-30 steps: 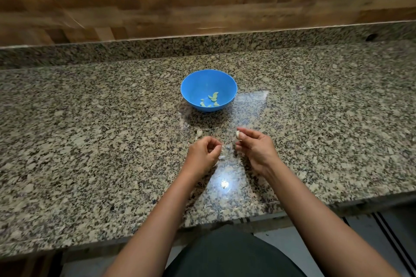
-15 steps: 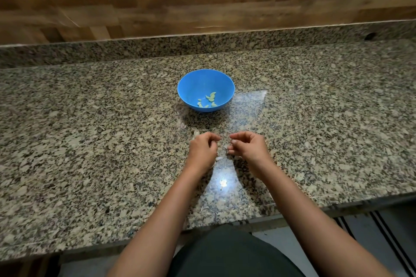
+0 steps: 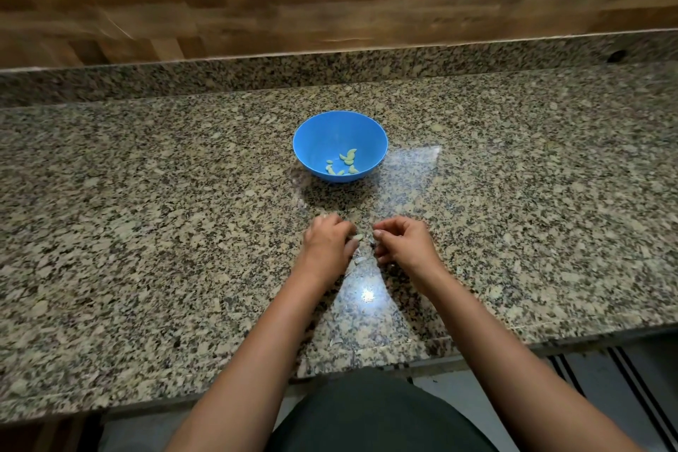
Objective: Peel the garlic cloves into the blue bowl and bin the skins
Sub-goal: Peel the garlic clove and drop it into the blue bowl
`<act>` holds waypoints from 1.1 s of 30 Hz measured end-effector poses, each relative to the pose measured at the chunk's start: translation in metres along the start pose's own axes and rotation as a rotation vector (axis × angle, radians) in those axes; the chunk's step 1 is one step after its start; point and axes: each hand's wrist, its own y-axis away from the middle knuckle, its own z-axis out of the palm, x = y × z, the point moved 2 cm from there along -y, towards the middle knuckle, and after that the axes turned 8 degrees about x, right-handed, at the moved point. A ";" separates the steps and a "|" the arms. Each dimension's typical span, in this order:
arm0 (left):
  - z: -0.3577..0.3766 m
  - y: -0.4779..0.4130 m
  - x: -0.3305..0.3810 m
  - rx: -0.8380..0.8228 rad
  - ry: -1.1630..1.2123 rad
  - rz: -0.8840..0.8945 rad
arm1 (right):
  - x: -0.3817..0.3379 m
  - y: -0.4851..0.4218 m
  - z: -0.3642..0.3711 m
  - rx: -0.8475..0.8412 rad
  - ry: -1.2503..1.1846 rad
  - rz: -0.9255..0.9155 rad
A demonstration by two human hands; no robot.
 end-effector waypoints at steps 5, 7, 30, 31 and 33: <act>0.003 -0.006 0.004 -0.001 -0.055 0.080 | -0.003 0.000 0.000 -0.007 -0.034 0.014; 0.003 -0.007 0.003 0.020 0.086 0.014 | -0.005 0.000 0.000 -0.020 -0.057 0.032; -0.022 -0.011 0.010 0.028 0.456 -0.113 | -0.025 0.003 0.004 -0.072 0.295 -0.237; -0.022 -0.012 0.011 0.039 0.450 -0.130 | -0.026 0.003 0.005 -0.059 0.358 -0.274; -0.020 -0.013 0.013 0.040 0.465 -0.205 | -0.026 0.005 0.007 0.006 0.478 -0.420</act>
